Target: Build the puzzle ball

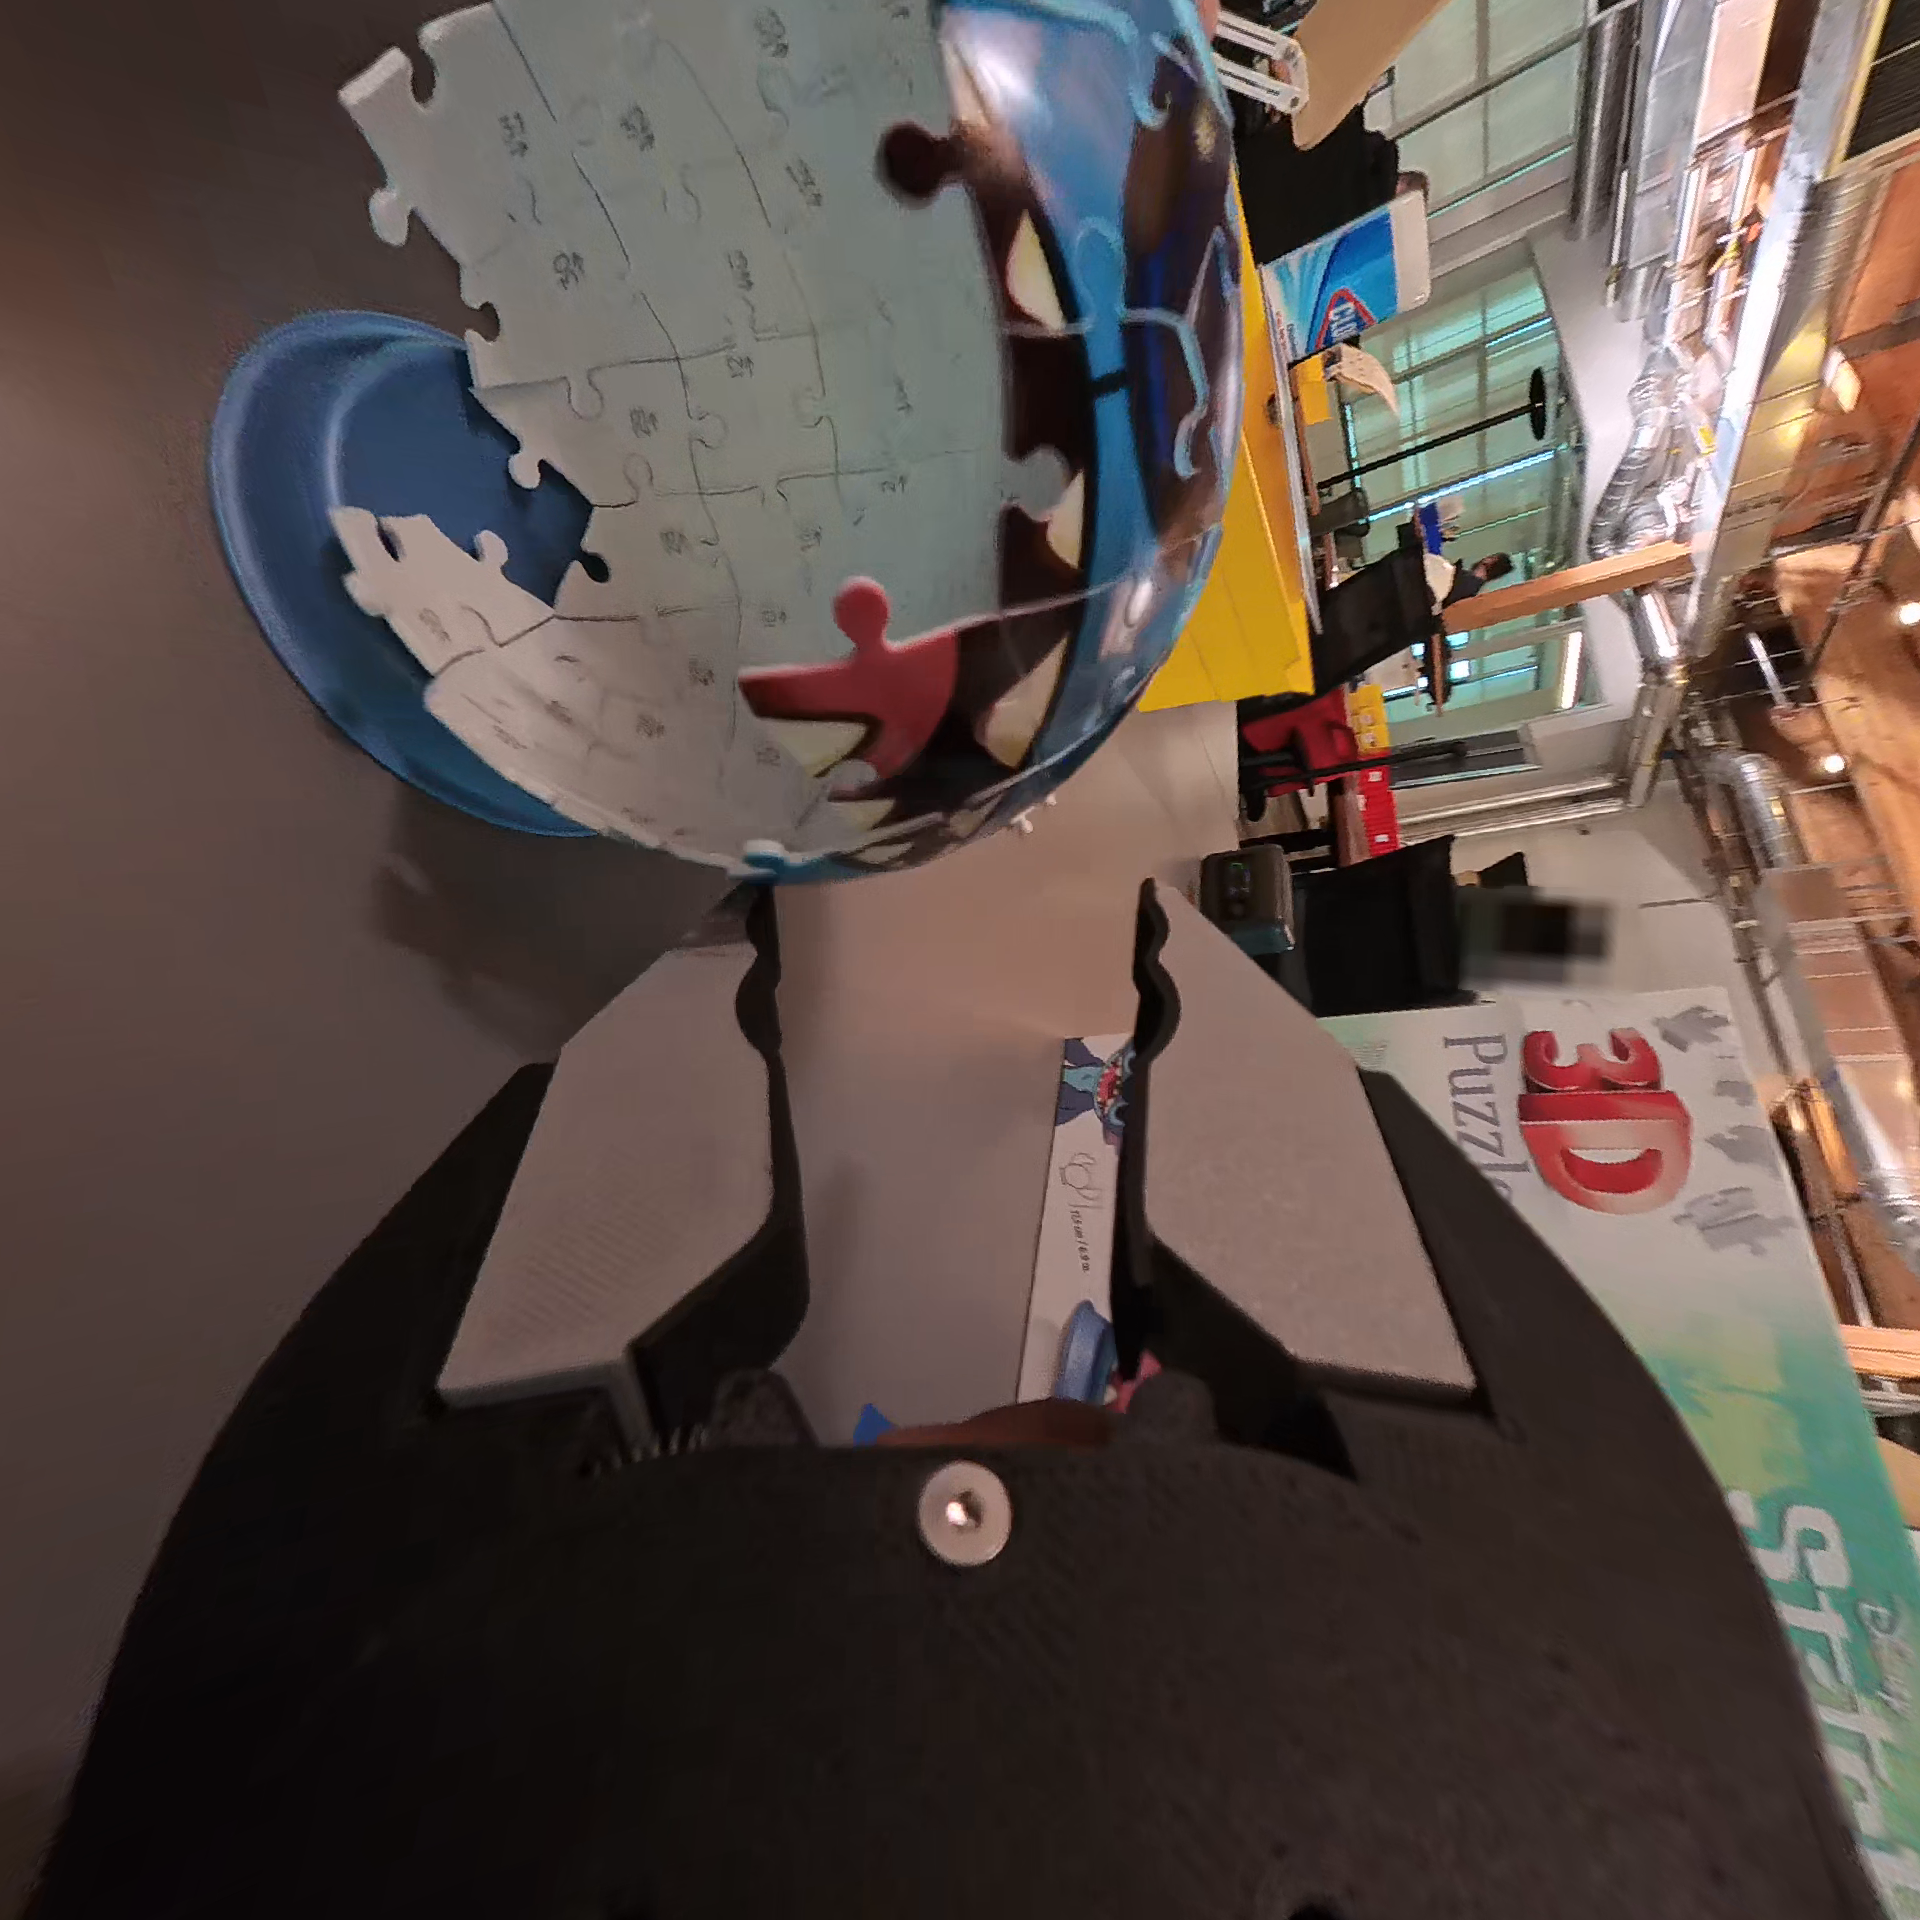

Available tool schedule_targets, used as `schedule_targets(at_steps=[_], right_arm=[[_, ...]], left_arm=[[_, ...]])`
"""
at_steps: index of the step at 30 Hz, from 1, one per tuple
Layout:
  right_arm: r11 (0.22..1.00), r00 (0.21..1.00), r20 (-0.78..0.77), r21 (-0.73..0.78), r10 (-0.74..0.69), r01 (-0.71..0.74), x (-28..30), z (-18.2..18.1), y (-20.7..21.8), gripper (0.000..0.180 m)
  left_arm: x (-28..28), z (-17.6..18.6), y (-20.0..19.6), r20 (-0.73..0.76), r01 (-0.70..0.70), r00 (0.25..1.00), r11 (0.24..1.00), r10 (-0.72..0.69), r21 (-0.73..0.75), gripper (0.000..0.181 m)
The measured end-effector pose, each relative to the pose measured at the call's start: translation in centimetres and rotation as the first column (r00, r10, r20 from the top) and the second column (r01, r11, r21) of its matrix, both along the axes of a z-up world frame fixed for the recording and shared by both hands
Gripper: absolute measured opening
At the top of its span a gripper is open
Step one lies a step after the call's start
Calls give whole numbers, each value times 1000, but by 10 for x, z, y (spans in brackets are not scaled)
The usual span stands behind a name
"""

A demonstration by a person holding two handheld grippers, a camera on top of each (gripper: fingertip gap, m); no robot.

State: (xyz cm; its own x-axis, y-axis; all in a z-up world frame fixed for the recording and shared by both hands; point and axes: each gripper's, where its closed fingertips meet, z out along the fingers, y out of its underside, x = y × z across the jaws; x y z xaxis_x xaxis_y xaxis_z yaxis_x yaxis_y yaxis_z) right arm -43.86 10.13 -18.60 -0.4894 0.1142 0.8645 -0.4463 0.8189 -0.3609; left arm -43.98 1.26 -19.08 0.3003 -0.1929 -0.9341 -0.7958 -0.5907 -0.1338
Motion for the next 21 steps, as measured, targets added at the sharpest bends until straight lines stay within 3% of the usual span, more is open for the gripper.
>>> schedule_targets(at_steps=[8, 17, 21], right_arm=[[999, 997, 55, 22, -51, 49, 0, -19, 8, 68], [997, 994, 82, 14, -75, 74, -1, -16, 23, 65], [997, 973, 222, -28, -59, 67, 7, -22, 39, 65]], left_arm=[[1, 0, -4, 8, -26, 1000, 999, 26, 27, 89], [2, -1, -10, 66, -30, 997, 999, 27, 40, 88], [7, -5, -20, 258, -14, 966, 998, -2, 60, 88]])
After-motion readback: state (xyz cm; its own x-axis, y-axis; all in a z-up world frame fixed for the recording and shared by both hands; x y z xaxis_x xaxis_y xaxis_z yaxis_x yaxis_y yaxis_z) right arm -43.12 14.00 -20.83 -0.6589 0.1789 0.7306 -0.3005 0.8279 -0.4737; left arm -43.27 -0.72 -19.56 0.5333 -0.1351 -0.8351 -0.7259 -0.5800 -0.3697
